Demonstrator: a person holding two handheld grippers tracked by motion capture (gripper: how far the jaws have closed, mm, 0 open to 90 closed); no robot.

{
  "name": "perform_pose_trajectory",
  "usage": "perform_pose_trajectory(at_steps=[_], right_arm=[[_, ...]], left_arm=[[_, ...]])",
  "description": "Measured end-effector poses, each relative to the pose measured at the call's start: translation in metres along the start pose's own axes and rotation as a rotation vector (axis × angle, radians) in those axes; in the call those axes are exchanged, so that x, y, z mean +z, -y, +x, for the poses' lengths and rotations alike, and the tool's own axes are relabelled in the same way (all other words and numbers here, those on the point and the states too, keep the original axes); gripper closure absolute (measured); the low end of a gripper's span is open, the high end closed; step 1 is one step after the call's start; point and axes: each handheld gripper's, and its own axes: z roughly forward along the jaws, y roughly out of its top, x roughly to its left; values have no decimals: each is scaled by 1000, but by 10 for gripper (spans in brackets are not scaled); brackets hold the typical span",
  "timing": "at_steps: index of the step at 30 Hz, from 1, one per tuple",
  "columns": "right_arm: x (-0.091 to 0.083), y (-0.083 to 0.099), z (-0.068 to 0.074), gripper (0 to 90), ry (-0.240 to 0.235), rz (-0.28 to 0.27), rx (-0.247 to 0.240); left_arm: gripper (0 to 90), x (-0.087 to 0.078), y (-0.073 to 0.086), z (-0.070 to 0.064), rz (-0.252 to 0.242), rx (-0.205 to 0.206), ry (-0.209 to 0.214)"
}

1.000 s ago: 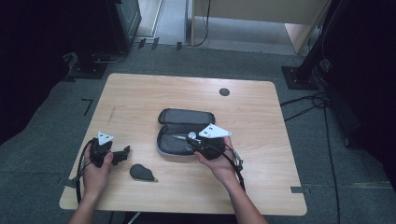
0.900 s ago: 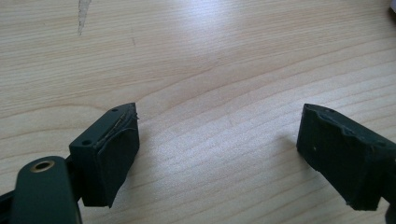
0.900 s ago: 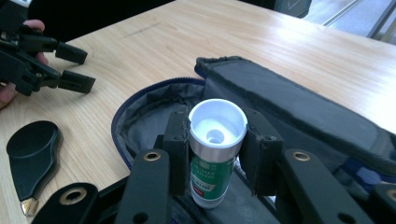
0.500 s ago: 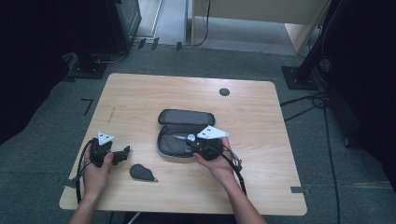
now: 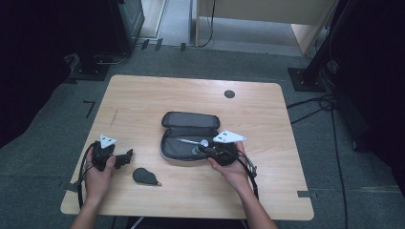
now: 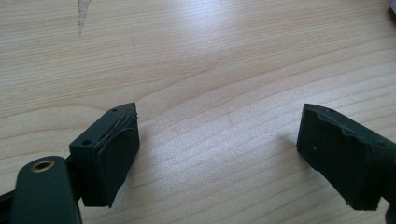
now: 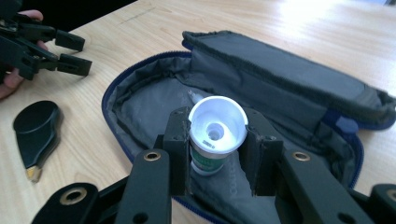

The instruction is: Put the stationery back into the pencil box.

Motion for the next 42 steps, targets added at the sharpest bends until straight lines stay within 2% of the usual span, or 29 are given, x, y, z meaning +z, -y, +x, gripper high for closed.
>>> perform_pose_trajectory(at_steps=[14, 19, 31, 35, 39, 42], right_arm=[[-3, 0, -21, 659, -2, 37, 111], [1, -4, -17, 660, -8, 44, 92], [28, -10, 3, 660, -99, 77, 80], [37, -12, 10, 659, -116, 84, 64], [42, -11, 10, 656, -109, 113, 63], [45, -9, 5, 642, -71, 140, 64]], left_arm=[[136, 0, 0, 0, 0, 0, 0], [136, 0, 0, 0, 0, 0, 0], [135, 0, 0, 0, 0, 0, 1], [136, 0, 0, 0, 0, 0, 1], [136, 0, 0, 0, 0, 0, 1], [135, 0, 0, 0, 0, 0, 1]])
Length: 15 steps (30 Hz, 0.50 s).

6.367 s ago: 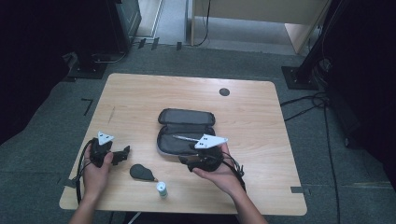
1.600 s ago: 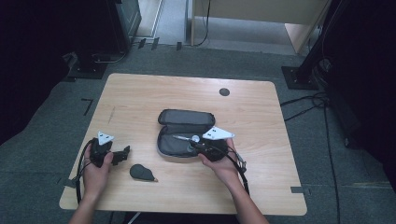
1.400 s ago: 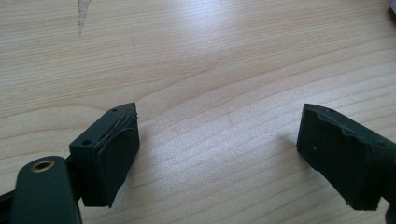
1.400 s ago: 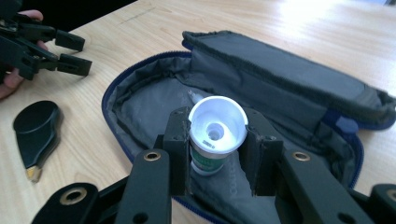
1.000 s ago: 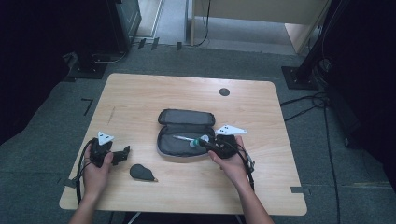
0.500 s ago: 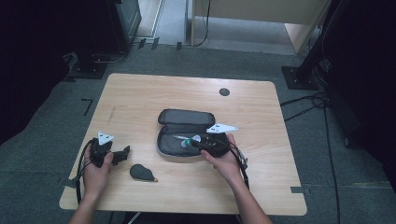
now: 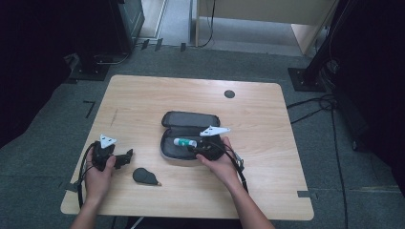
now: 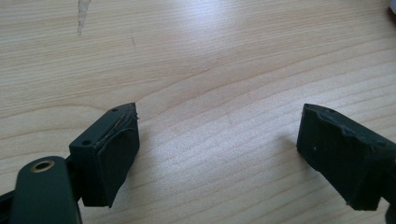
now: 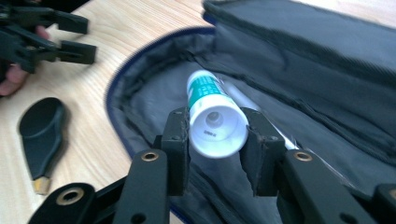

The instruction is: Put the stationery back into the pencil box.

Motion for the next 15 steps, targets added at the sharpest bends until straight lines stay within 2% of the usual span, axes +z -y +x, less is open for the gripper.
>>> perform_pose_trajectory(at_steps=[1, 3, 7, 12, 14, 15], right_arm=[[1, 1, -1, 636, 8, 4, 13], [1, 1, -2, 632, 12, 9, 9], [2, 1, -2, 591, 69, 19, -14], [1, 1, -7, 604, 110, 18, 6], [2, 0, -7, 603, 132, 27, -14], [2, 0, -6, 599, 127, 30, -20]], left_arm=[[136, 0, 0, 0, 0, 0, 0], [135, 0, 0, 0, 0, 0, 0], [136, 0, 0, 0, 0, 0, 0], [135, 0, 0, 0, 0, 0, 0], [136, 0, 0, 0, 0, 0, -1], [136, 0, 0, 0, 0, 0, -1]])
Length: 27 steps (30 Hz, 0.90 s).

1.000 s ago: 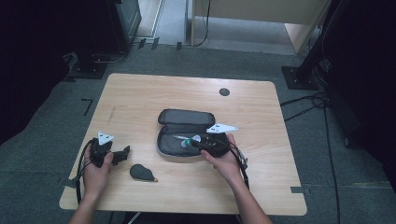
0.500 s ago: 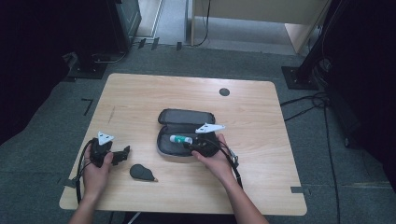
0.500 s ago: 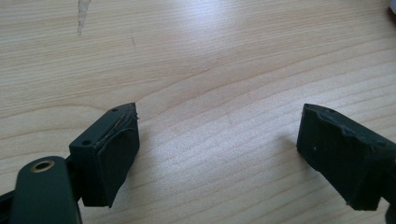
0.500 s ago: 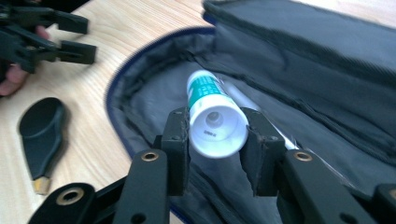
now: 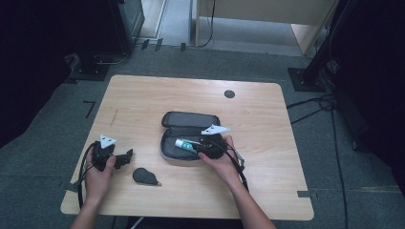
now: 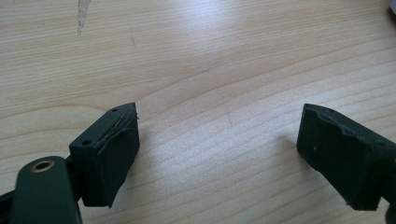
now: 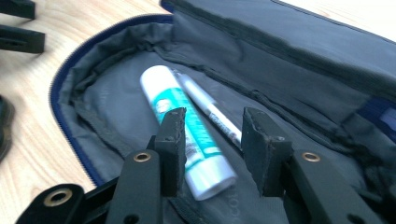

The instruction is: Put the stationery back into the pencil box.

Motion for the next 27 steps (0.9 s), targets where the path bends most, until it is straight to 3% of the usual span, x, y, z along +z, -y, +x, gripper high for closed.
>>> perform_pose_trajectory(at_steps=[3, 9, 13, 20, 27], right_arm=[[3, -2, 5, 591, -27, 12, -31], [12, 0, 11, 646, 49, 40, -100], [8, 0, 10, 697, 67, 30, -116], [3, 3, 3, 668, 75, 33, -102], [11, 3, 10, 632, 57, 39, -140]], left_arm=[[136, 0, 0, 0, 0, 0, 1], [136, 0, 0, 0, 0, 0, 0], [136, 0, 0, 0, 0, 0, 1], [136, 0, 0, 0, 0, 0, 0], [136, 0, 0, 0, 0, 0, 0]])
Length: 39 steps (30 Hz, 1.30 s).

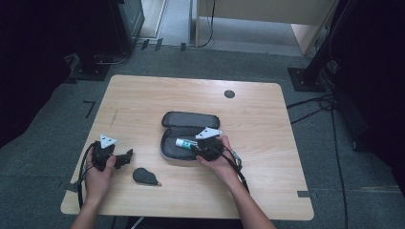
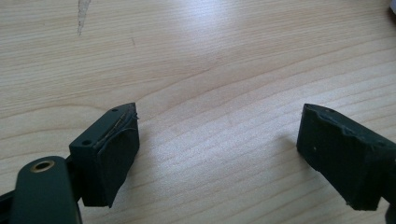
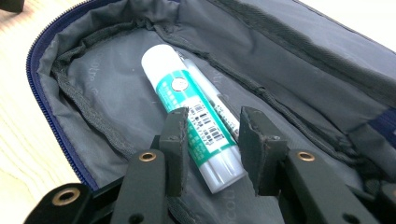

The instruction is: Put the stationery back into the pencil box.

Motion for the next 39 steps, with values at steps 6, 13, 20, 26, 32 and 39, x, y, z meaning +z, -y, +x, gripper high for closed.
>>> perform_pose_trajectory(at_steps=[6, 13, 20, 26, 32, 39], right_arm=[[-2, 1, 0, 651, -6, 8, -45], [-5, 2, -7, 656, -23, 25, -76], [-6, 4, -8, 653, -24, 29, -78], [-2, 2, -5, 637, -40, 32, -82], [1, 0, 5, 658, -34, 33, -139], [-3, 2, -4, 661, -32, 44, -133]], left_arm=[[135, 0, 0, 0, 0, 0, 0], [136, 0, 0, 0, 0, 0, -1], [136, 0, 0, 0, 0, 0, 0], [136, 0, 0, 0, 0, 0, 0], [136, 0, 0, 0, 0, 0, 0], [136, 0, 0, 0, 0, 0, 0]])
